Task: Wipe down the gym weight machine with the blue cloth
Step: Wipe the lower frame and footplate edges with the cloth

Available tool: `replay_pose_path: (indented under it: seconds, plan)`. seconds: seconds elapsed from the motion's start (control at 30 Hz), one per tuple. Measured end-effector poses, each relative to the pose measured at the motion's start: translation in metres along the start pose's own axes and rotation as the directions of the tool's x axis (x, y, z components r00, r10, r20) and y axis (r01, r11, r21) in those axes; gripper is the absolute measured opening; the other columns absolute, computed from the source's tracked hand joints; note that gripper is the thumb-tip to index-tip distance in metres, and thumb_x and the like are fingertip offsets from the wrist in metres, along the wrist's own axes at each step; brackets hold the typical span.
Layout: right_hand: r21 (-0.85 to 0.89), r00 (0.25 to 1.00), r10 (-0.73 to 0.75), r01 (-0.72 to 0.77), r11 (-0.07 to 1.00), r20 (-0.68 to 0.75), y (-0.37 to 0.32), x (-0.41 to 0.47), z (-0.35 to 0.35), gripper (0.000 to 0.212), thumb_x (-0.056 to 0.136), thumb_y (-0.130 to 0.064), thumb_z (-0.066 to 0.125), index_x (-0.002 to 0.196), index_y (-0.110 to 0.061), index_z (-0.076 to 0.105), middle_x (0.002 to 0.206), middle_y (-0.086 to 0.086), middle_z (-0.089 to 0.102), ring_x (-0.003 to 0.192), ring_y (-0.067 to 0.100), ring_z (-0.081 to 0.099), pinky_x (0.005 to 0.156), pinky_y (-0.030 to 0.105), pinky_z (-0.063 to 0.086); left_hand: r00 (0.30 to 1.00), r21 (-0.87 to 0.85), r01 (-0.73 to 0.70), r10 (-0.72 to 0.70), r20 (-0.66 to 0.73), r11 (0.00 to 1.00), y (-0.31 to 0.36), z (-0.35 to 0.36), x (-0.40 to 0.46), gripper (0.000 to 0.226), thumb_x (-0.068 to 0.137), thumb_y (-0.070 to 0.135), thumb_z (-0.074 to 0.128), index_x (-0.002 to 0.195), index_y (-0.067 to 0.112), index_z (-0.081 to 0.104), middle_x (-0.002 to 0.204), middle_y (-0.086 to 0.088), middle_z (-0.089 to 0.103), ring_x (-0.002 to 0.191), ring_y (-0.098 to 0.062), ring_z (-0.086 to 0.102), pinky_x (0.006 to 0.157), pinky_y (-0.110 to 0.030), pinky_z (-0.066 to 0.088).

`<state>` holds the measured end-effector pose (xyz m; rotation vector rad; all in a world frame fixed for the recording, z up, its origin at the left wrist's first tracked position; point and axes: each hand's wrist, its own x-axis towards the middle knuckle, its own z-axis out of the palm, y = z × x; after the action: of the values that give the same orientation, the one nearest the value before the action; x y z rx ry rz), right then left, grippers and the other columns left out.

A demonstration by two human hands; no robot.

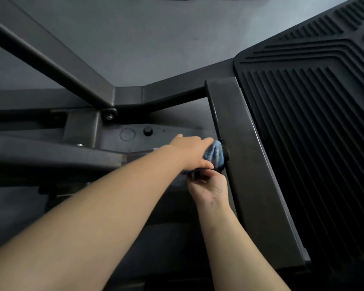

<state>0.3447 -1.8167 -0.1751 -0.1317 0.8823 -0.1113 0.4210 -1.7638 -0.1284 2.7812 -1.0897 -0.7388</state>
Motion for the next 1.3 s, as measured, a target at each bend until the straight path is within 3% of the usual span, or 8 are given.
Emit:
replay_pose_path:
  seconds: [0.13,0.23,0.53,0.67,0.87,1.0,1.2,1.3]
  plan:
    - [0.102,0.998,0.047,-0.052,0.993,0.050,0.000,0.009,-0.011,0.041,0.067,0.007,0.038,0.103,0.000,0.057,0.096,0.016,0.059,0.089,0.025,0.056,0.107,0.032,0.036,0.992,0.111,-0.005,0.019,-0.123,0.994,0.006,0.010,-0.004,0.073,0.087,0.052,0.052,0.146,0.025,0.018,0.136,-0.005,0.046,0.123,-0.028,0.046,0.113,-0.044,0.016]
    - [-0.002,0.996,0.087,-0.087,0.996,-0.002,0.018,0.010,-0.006,0.038,0.074,0.005,0.036,0.104,0.000,0.058,0.095,0.019,0.061,0.088,0.028,0.057,0.104,0.037,0.038,0.986,0.182,0.007,0.024,-0.166,0.983,-0.007,0.017,-0.015,0.076,0.087,0.048,0.054,0.147,0.027,0.013,0.136,-0.003,0.046,0.122,-0.026,0.047,0.115,-0.043,0.012]
    - [-0.180,0.982,0.186,-0.186,0.966,-0.014,0.105,-0.002,0.009,0.072,0.057,0.013,0.028,0.121,-0.007,0.053,0.108,0.022,0.059,0.091,0.034,0.056,0.088,0.044,0.045,0.985,0.262,0.170,-0.172,-0.018,0.950,-0.083,0.011,-0.068,0.071,0.079,0.056,0.055,0.139,0.028,0.029,0.121,-0.001,0.058,0.115,-0.022,0.054,0.115,-0.048,0.005]
    - [-0.245,0.978,0.208,-0.209,0.947,-0.029,0.127,-0.008,0.012,0.062,0.054,0.014,0.026,0.105,-0.002,0.057,0.099,0.021,0.060,0.086,0.033,0.056,0.099,0.042,0.041,0.970,0.329,0.230,-0.244,-0.001,0.916,-0.099,0.011,-0.084,0.063,0.078,0.056,0.054,0.130,0.025,0.038,0.113,0.000,0.061,0.113,-0.021,0.055,0.114,-0.049,0.003]
    - [-0.298,0.969,0.247,-0.236,0.925,0.002,0.098,-0.014,0.006,0.029,0.090,0.009,0.030,0.108,0.005,0.053,0.089,0.019,0.057,0.075,0.025,0.054,0.077,0.037,0.047,0.957,0.396,0.290,-0.250,-0.150,0.871,-0.090,0.030,-0.085,0.057,0.078,0.047,0.061,0.124,0.019,0.042,0.108,-0.003,0.063,0.104,-0.024,0.060,0.116,-0.045,-0.001]
    - [-0.286,0.986,0.166,-0.153,0.946,0.022,0.070,-0.014,0.001,0.024,0.096,0.000,0.037,0.114,0.000,0.052,0.095,0.017,0.059,0.086,0.025,0.055,0.110,0.038,0.033,0.956,0.324,0.276,-0.224,-0.190,0.905,-0.069,0.028,-0.073,0.047,0.082,0.038,0.061,0.119,0.016,0.044,0.110,-0.005,0.063,0.104,-0.024,0.059,0.116,-0.043,-0.002]
    - [-0.206,0.999,-0.036,0.030,0.978,-0.027,0.026,-0.013,0.000,0.015,0.098,-0.012,0.043,0.102,-0.004,0.056,0.105,0.014,0.061,0.106,0.023,0.057,0.107,0.039,0.037,0.998,0.151,0.044,-0.038,-0.045,0.988,-0.040,0.005,-0.032,0.055,0.081,0.047,0.060,0.125,0.021,0.043,0.114,-0.001,0.061,0.114,-0.020,0.054,0.116,-0.046,0.004]
    - [-0.195,0.991,-0.125,0.112,0.974,-0.056,0.011,-0.012,0.004,0.023,0.098,-0.016,0.045,0.116,-0.006,0.055,0.118,0.012,0.061,0.112,0.022,0.057,0.106,0.034,0.039,0.997,-0.142,0.000,0.011,0.079,0.990,-0.034,-0.007,-0.010,0.063,0.070,0.055,0.071,0.119,0.027,0.043,0.113,0.004,0.058,0.112,-0.018,0.051,0.113,-0.053,0.011]
